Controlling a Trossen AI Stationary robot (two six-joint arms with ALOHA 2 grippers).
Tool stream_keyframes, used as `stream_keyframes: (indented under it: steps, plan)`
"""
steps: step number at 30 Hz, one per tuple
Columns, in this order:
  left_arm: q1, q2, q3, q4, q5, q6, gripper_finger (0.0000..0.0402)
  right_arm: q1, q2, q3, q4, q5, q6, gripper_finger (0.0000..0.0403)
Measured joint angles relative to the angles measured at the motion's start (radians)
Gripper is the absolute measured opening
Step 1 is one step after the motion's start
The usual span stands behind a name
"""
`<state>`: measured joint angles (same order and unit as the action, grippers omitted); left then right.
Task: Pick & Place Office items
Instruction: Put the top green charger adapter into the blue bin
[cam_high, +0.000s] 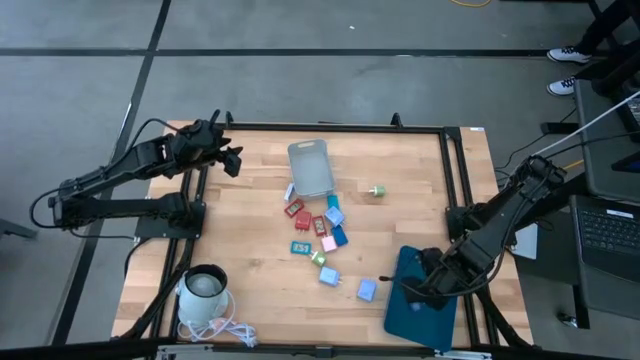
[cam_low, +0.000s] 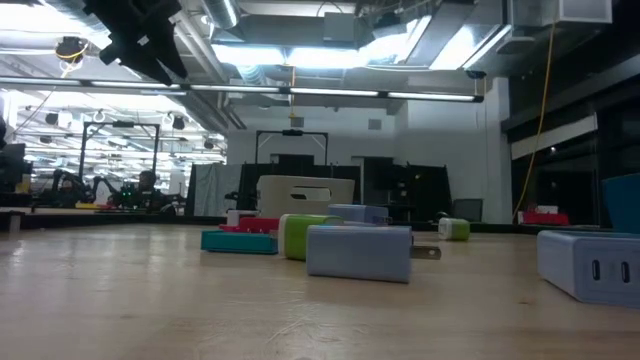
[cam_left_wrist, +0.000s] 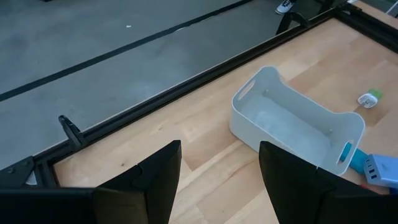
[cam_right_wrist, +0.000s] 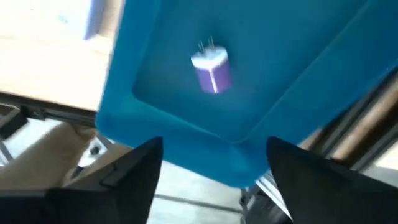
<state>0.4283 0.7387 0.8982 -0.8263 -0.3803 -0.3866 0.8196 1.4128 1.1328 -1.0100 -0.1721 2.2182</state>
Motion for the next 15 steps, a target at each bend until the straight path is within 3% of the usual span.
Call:
stream_keyframes:
  steps: [4,8,11,15]
  plan:
    - [0.000,0.009,0.000,0.001,0.000,0.000,0.0212,-0.013,0.000,0.000,0.005,0.205,0.038,0.0304]
    - [0.000,0.023,0.000,0.000,0.000,-0.001,0.0212,-0.116,0.000,0.000,0.015,0.463,-0.060,0.0294]
    - [0.000,0.036,0.000,0.001,0.003,-0.001,0.0212,-0.251,0.000,0.000,0.014,0.561,-0.281,0.0282]
    - [0.000,0.061,0.000,0.001,0.038,-0.001,0.0212,-0.447,0.000,0.000,0.007,0.667,-0.727,0.0269]
